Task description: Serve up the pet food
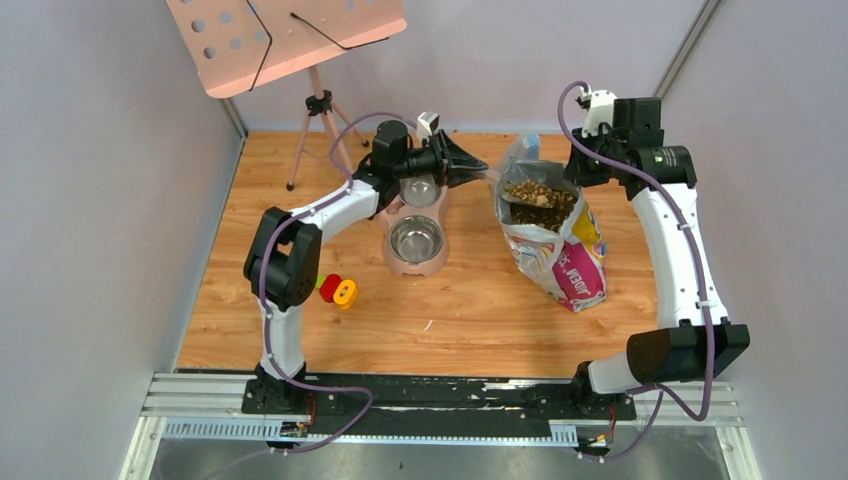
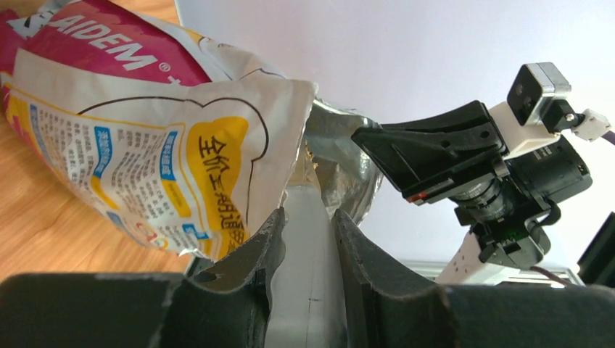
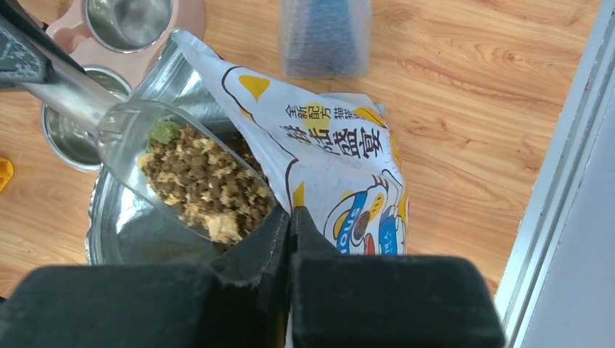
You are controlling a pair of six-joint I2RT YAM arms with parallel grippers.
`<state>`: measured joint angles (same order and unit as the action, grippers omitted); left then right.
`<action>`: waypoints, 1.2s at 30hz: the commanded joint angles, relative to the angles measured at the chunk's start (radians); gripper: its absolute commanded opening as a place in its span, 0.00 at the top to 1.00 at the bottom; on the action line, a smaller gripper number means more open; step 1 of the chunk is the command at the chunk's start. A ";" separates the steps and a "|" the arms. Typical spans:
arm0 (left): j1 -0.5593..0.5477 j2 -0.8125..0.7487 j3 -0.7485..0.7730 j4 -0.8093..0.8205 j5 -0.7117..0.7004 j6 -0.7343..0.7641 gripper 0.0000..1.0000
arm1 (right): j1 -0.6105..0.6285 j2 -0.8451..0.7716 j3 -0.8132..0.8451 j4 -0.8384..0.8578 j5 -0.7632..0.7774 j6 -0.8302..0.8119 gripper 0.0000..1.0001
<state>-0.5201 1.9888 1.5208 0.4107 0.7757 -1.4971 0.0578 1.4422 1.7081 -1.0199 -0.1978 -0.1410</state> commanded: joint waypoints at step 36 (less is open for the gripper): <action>0.271 -0.296 -0.212 0.017 0.041 0.021 1.00 | -0.047 0.022 0.039 0.136 -0.016 -0.054 1.00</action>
<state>-0.2928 1.7847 1.3491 0.3862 0.8104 -1.4940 0.0177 1.4582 1.7081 -0.9905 -0.2115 -0.1780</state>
